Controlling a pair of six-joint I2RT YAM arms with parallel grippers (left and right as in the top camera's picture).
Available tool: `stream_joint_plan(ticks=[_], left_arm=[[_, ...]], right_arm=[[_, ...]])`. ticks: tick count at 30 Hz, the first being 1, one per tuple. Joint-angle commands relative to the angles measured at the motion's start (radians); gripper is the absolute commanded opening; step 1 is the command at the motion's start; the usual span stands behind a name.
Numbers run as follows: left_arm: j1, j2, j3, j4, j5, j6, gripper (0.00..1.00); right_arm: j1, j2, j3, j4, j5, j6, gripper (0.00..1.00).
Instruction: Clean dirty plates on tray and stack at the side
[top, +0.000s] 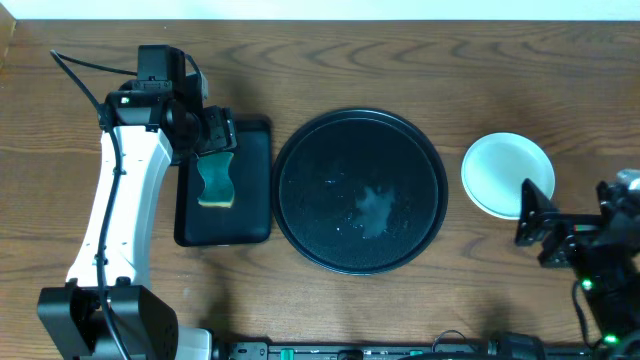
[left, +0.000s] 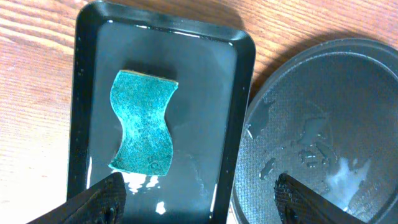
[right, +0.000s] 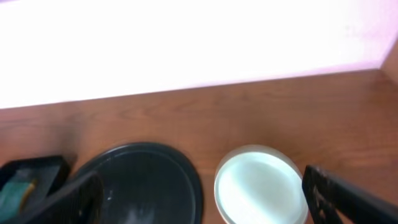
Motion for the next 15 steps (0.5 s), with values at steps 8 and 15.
stream_joint_plan(ticks=[8, 15], left_arm=[[-0.001, 0.004, 0.005, -0.004, 0.010, 0.010, 0.77], [-0.001, 0.004, 0.005, -0.004, 0.010, 0.010, 0.77]], right_arm=[[0.119, -0.333, -0.716, 0.580, 0.003, -0.038, 0.99], [0.167, -0.475, -1.024, 0.847, 0.003, -0.037, 0.99]])
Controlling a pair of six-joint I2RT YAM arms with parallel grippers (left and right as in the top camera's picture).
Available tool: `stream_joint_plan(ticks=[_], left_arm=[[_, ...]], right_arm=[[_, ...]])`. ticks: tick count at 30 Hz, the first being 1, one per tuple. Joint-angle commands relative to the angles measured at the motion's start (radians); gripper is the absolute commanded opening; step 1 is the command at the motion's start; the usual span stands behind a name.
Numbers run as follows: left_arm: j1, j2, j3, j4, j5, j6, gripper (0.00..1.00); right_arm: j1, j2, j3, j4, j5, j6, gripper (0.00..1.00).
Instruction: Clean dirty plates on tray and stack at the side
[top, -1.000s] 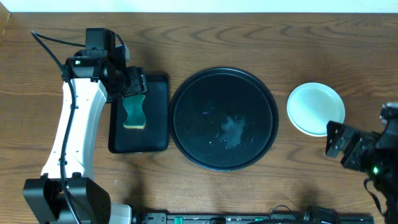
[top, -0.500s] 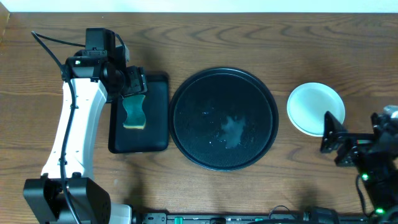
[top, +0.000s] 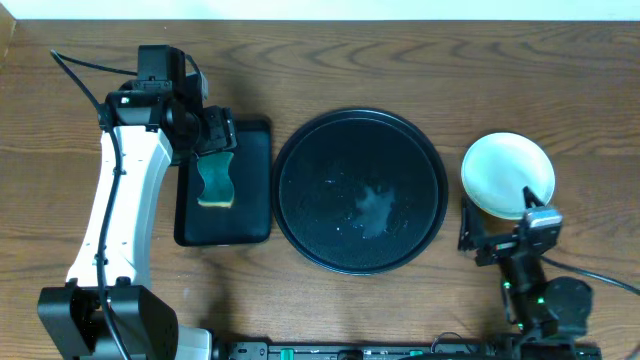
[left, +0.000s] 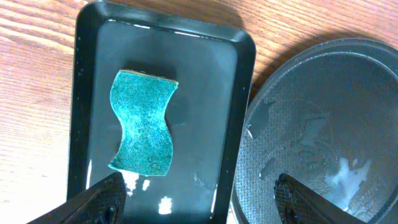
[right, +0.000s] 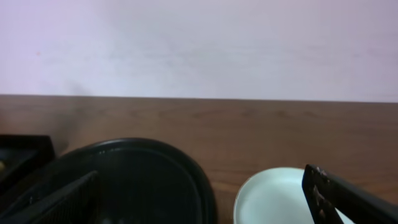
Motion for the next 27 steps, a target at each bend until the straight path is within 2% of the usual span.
stream_joint_plan(ticks=[1, 9, 27], left_arm=[[-0.001, 0.004, 0.005, -0.003, 0.009, 0.010, 0.77], [-0.001, 0.004, 0.005, -0.003, 0.009, 0.010, 0.77], [-0.001, 0.004, 0.005, -0.003, 0.009, 0.010, 0.77]], right_arm=[[0.027, -0.069, -0.107, 0.064, 0.004, -0.011, 0.99], [0.031, -0.146, -0.143, -0.025, 0.016, -0.012, 0.99], [0.035, -0.152, -0.143, -0.021, 0.011, -0.011, 0.99]])
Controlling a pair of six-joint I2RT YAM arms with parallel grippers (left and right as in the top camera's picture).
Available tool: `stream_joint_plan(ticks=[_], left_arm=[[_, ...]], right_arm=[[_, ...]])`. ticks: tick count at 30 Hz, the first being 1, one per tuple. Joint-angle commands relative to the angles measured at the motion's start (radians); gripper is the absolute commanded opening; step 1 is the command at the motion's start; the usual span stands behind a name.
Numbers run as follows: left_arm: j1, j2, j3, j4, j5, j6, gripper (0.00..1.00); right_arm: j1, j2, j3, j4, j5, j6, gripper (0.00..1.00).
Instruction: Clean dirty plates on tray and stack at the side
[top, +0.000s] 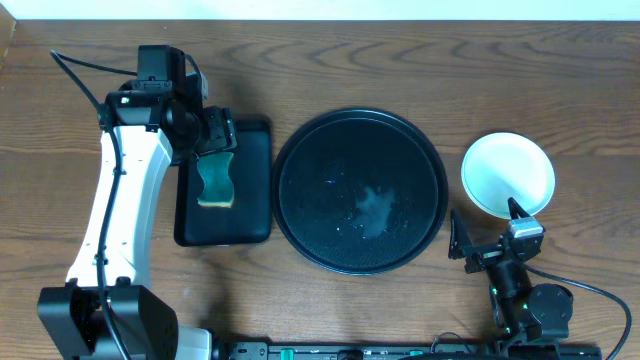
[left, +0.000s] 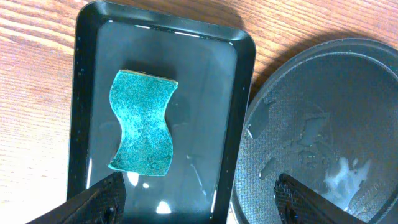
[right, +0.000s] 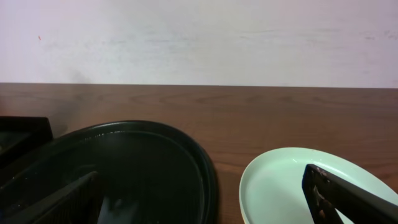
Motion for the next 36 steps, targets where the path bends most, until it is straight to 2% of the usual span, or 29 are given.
stream_joint_plan(ticks=[1, 13, 16, 21, 27, 36], left_arm=[[-0.001, 0.004, 0.005, -0.003, 0.009, 0.010, 0.77], [-0.001, -0.013, 0.005, -0.003, -0.013, 0.011, 0.77], [-0.001, -0.076, 0.004, -0.003, -0.107, 0.011, 0.77], [-0.001, -0.229, -0.029, 0.027, -0.129, 0.016, 0.77], [-0.001, -0.485, -0.230, 0.274, -0.130, 0.034, 0.77], [-0.001, -0.897, -0.701, 0.565, -0.126, 0.034, 0.77]], right_arm=[[0.013, -0.009, -0.002, -0.005, 0.006, -0.008, 0.99], [0.013, -0.009, -0.002, -0.005, 0.006, -0.009, 0.99], [0.013, -0.009, -0.002, -0.005, 0.006, -0.009, 0.99], [0.013, -0.009, -0.002, -0.005, 0.006, -0.008, 0.99], [0.013, -0.009, -0.002, -0.005, 0.006, -0.008, 0.99], [0.013, -0.009, -0.002, -0.005, 0.006, -0.008, 0.99]])
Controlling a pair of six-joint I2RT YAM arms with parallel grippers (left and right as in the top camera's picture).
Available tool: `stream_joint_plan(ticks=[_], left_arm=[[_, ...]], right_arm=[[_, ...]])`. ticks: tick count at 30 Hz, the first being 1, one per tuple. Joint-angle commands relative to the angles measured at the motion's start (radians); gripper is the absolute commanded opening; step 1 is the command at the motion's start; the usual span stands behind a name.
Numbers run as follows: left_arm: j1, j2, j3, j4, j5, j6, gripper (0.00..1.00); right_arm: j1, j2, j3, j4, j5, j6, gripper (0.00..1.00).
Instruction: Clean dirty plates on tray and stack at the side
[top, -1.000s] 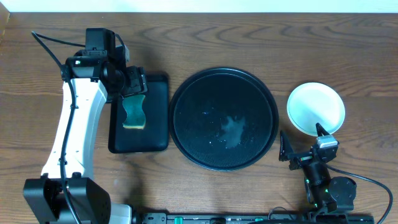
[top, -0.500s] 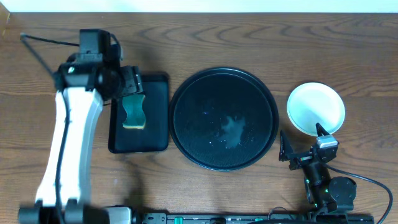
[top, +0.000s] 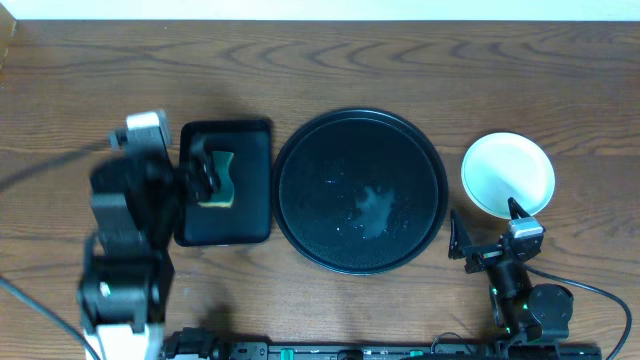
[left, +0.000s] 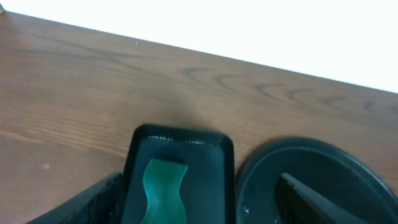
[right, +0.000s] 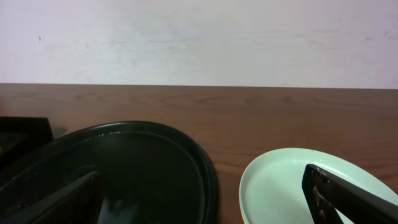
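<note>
A white plate (top: 507, 173) sits on the table to the right of the round black tray (top: 300, 140); the right wrist view shows the plate (right: 292, 183) low and close. The round tray holds only water and a patch of foam (top: 375, 208). A green sponge (top: 222, 180) lies in the small rectangular black tray (top: 250, 215), and the left wrist view shows the sponge (left: 163, 193) too. My left gripper (top: 200, 172) is open at that tray's left rim, blurred. My right gripper (top: 485, 230) stands open in front of the plate, empty.
The left arm's body (top: 125, 240) stands at the table's front left. The right arm's base (top: 530, 310) sits at the front right edge with a cable beside it. A pale wall (right: 199, 37) runs behind the table's far edge.
My left arm has come back from above the sponge tray toward the front left. Its camera now looks low across the table instead of straight down. The right arm has not moved.
My left gripper stayed open over the sponge in its tray, then had drawn back low by now. My right gripper was open at the table's right edge beside the plate, then in front of the plate, then lower there, where it has stayed.
</note>
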Motion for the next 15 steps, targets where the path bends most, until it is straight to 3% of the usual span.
stream_joint_plan(ticks=[1, 8, 15], left_arm=[[-0.002, -0.169, -0.203, 0.072, -0.012, 0.014, 0.77], [-0.008, -0.419, -0.517, 0.288, -0.013, 0.035, 0.77], [-0.043, -0.612, -0.714, 0.422, -0.013, 0.173, 0.77]], right_arm=[[0.013, -0.007, -0.002, -0.005, 0.006, -0.008, 0.99], [0.013, -0.007, -0.002, -0.005, 0.006, -0.009, 0.99], [0.013, -0.007, -0.002, -0.005, 0.006, -0.008, 0.99]])
